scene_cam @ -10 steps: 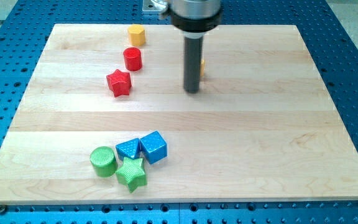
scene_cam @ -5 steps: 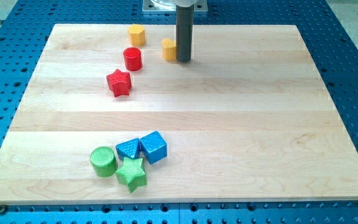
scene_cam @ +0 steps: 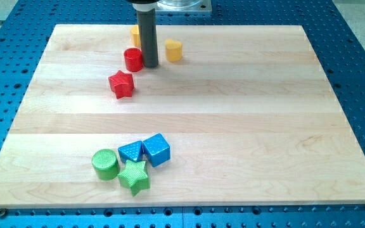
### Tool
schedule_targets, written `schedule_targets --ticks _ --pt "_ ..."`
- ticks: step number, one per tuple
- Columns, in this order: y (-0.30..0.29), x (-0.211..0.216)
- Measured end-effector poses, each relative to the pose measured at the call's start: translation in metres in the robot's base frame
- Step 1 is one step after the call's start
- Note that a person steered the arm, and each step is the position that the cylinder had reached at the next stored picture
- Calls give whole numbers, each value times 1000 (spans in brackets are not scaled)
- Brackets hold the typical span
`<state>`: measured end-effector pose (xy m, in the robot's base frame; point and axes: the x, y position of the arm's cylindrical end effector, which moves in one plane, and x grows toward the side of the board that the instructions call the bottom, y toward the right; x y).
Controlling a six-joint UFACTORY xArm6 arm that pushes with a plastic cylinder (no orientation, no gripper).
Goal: Move the hexagon to the top of the red circle
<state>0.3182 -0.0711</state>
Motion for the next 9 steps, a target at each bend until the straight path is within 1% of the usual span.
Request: schedule_targets --ticks 1,2,3,4,5,6,7,8,9 --pt "-8 6" --pt "19 99" --pt "-22 125" --pt "-51 110" --pt "-10 126" --pt "88 79" --pt "173 6" --pt "117 -73" --pt "74 -84"
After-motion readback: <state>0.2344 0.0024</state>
